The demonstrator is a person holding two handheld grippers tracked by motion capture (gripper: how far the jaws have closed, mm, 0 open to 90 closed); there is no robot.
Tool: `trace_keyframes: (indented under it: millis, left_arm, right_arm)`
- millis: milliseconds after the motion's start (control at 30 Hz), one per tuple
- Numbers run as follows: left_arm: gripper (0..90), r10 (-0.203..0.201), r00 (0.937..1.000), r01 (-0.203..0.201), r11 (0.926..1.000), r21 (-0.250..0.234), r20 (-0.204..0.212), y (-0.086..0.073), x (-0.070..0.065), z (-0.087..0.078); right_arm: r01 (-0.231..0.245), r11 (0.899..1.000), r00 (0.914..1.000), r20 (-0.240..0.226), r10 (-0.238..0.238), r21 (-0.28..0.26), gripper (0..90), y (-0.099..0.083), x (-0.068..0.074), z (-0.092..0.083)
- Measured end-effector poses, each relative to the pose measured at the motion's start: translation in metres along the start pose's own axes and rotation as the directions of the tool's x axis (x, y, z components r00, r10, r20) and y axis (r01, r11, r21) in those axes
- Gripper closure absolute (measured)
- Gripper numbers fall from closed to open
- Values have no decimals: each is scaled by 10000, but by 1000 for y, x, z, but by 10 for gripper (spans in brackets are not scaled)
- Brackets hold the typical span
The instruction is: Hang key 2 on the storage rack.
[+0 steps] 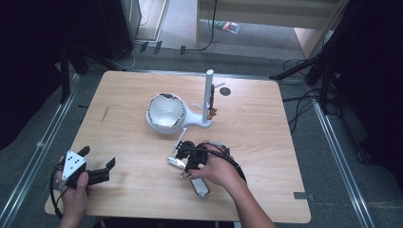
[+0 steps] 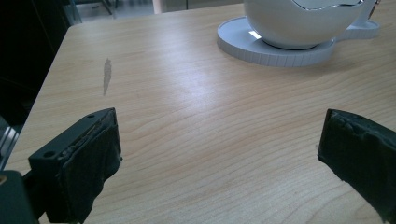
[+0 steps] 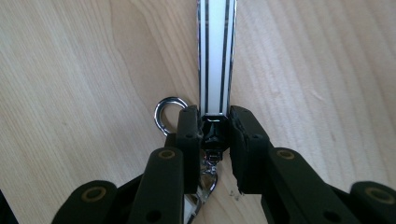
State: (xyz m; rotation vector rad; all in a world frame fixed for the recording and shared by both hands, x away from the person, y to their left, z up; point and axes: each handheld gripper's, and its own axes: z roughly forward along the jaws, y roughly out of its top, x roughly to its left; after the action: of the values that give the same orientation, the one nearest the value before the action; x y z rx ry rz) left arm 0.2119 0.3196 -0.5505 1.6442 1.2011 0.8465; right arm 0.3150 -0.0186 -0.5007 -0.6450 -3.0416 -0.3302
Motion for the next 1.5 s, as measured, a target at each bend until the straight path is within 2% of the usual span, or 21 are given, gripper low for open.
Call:
trace_keyframes:
  millis: [300,533,667,1067,1500]
  left_arm:
    - [0,9,10000,-9,10000,-1,-4,0,0,0]
    - [0,18,10000,-18,10000,4,-3,0,0,0]
    - [0,0,10000,0,10000,-6,1,0,0,0]
    - [0,0,10000,0,10000,-4,-6,0,0,0]
    - [0,1,10000,-1,10000,0,2,0,0,0]
  right_arm:
    - [-268,9967,9996,-13,267,-770,755,-4,-6,-14]
    - [-429,9853,9991,-119,415,-1656,756,-9,-13,-27]
    - [-586,9792,9983,-37,590,-1943,756,-11,-15,-32]
    - [-799,9386,9956,195,917,-3357,756,-19,-26,-51]
    - [-1170,8760,9896,196,1426,-4679,756,-29,-36,-66]
